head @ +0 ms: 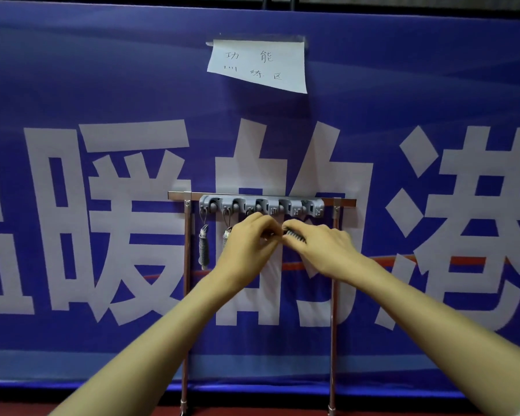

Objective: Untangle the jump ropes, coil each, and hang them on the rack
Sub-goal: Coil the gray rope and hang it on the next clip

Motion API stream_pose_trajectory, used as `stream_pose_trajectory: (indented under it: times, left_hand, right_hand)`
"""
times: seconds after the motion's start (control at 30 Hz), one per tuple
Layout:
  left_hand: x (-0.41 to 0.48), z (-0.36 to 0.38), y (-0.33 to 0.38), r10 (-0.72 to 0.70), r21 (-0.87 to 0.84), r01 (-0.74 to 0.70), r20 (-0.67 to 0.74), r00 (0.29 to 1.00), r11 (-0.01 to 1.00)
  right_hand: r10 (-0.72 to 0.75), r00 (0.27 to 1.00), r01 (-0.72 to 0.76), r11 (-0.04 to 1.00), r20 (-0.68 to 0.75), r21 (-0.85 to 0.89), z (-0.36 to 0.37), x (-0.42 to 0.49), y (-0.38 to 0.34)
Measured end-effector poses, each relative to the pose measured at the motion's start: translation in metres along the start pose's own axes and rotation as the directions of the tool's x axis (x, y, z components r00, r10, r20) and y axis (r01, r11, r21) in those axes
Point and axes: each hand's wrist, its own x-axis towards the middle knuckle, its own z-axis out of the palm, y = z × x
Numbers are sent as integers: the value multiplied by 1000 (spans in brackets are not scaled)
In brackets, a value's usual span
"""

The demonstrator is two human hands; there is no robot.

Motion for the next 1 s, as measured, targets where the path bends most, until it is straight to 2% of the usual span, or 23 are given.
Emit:
stream_pose_trajectory:
  times: [0.03, 0.1, 0.17, 0.23, 0.27, 0.33, 0.4, 0.5, 0.57, 0.63, 0.67, 0.77, 0.83, 0.9, 0.97, 1.0]
  left_hand:
    - [-2, 1, 0, -16, -88, 13, -29, 999, 996]
    - [-4, 3, 0, -119, -327, 79, -105, 987, 942]
    - [-2, 7, -2, -366, -620, 181, -184, 912, 763]
    - [4, 14, -4, -586, -795, 285, -107, 803, 535]
    - [6, 19, -3, -624, -819, 340, -27, 781, 462]
    - [8, 31, 0, -609, -808, 433, 119, 784, 400]
    - [11, 39, 4, -535, -833, 436, 210, 818, 341]
    - [12, 45, 9, -454, -880, 398, 252, 855, 260]
    - [11, 47, 12, -475, -897, 383, 246, 845, 218]
    - [11, 48, 12, -505, -923, 351, 230, 832, 158]
    - [11, 47, 12, -525, -925, 346, 220, 822, 154]
    - [13, 44, 9, -547, -905, 364, 194, 814, 220]
    - [11, 43, 7, -533, -915, 342, 184, 826, 213]
    - [7, 42, 5, -524, -922, 333, 187, 831, 198]
    - [3, 41, 4, -518, -924, 344, 214, 828, 168]
    - [1, 41, 3, -512, -922, 354, 232, 827, 155]
  right_hand:
    - [16, 999, -14, 999, -41, 42, 1, 2, 3]
    - [73, 995, -52, 957, -64, 286, 3, 5, 8]
    - [147, 987, -79, 779, -58, 622, 1, 8, 10]
    - [198, 980, -113, 524, 9, 844, -1, 8, 5]
    - [204, 979, -121, 445, 32, 887, -2, 8, 1]
    - [206, 978, -114, 391, 33, 913, -1, 8, -7]
    - [220, 975, -92, 335, 17, 938, 0, 9, -13]
    - [268, 963, -69, 236, 3, 969, 3, 16, -19]
    - [309, 950, -34, 249, -46, 968, 6, 20, -27]
    - [347, 937, -60, 299, -49, 952, 12, 24, -31]
    - [360, 933, -80, 277, -26, 958, 12, 24, -32]
    - [344, 939, -41, 48, 22, 998, 13, 24, -34]
    - [315, 949, 4, -27, 4, 1000, 14, 22, -36]
    - [321, 946, 50, -2, -47, 999, 14, 21, -36]
    - [331, 936, 71, 150, -118, 986, 15, 21, -31]
    - [324, 932, 75, 275, -166, 958, 16, 20, -28]
